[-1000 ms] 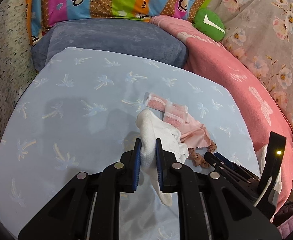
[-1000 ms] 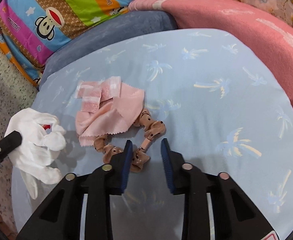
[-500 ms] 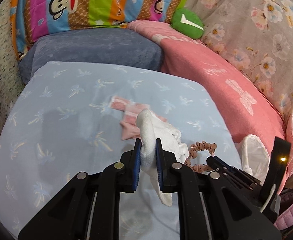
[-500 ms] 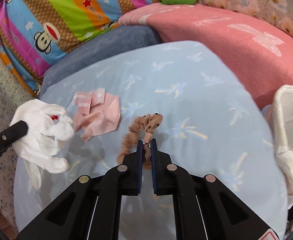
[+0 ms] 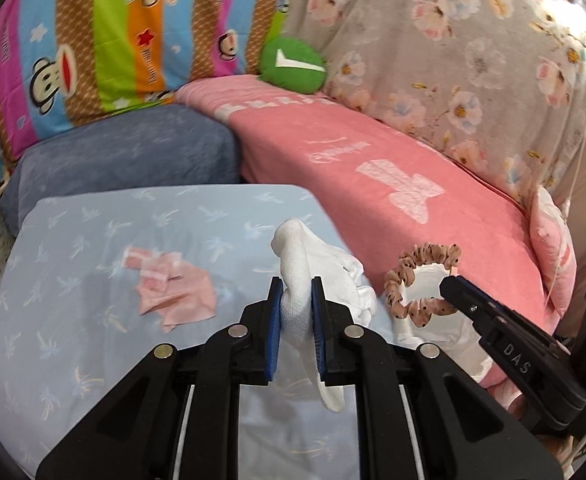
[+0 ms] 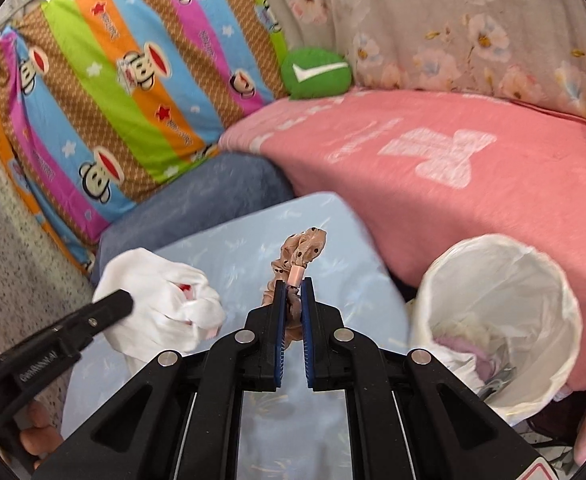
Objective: Collect trash
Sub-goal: 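Carry the glove and beaded string over the wastebasket and open both tools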
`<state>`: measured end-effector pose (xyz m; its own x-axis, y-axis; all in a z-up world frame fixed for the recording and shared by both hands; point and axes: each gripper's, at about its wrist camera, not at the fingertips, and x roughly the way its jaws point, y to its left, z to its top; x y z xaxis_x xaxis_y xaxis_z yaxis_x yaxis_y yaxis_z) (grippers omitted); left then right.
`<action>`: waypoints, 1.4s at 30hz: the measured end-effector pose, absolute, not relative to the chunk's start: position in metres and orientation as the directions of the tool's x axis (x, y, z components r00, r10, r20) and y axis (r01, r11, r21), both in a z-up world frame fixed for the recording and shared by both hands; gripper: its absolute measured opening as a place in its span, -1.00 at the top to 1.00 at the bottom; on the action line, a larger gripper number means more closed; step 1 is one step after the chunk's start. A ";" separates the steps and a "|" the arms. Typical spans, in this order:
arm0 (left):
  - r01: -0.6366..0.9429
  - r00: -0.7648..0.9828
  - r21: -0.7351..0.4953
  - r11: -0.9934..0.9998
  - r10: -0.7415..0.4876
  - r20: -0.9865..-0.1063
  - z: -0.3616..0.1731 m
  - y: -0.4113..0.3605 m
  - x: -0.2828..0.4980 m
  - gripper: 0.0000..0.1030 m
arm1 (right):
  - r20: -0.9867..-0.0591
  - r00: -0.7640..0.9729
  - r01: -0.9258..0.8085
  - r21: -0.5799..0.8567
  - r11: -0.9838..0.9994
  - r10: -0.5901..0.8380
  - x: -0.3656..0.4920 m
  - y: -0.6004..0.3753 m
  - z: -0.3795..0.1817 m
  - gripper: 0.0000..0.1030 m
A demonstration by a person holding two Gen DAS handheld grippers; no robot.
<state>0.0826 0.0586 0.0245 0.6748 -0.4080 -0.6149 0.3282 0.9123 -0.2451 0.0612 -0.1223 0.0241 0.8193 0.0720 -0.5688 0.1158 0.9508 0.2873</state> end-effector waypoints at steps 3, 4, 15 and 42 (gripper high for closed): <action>0.370 0.671 -0.233 0.900 -0.432 -0.603 0.034 0.037 0.079 0.72 | -0.540 0.840 0.135 0.297 0.945 0.050 0.048 -0.144 0.039 0.87; 0.384 0.669 -0.227 0.895 -0.439 -0.599 0.036 0.029 0.077 0.72 | -0.532 0.845 0.140 0.300 0.943 0.044 0.045 -0.151 0.043 0.87; 0.514 0.635 -0.182 0.838 -0.514 -0.576 0.055 -0.044 0.062 0.72 | -0.485 0.874 0.226 0.328 0.917 -0.041 0.011 -0.218 0.060 0.87; 0.580 0.584 -0.160 0.799 -0.545 -0.602 0.047 -0.131 0.067 -0.25 | -0.486 0.863 0.330 0.337 0.882 -0.137 -0.005 -0.293 0.047 0.72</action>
<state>0.0666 -0.1306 0.0473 0.5836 -0.5446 -0.6023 0.5799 0.7988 -0.1604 -0.0053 -0.2934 0.0469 0.8631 -0.1370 -0.4862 0.3297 0.8820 0.3368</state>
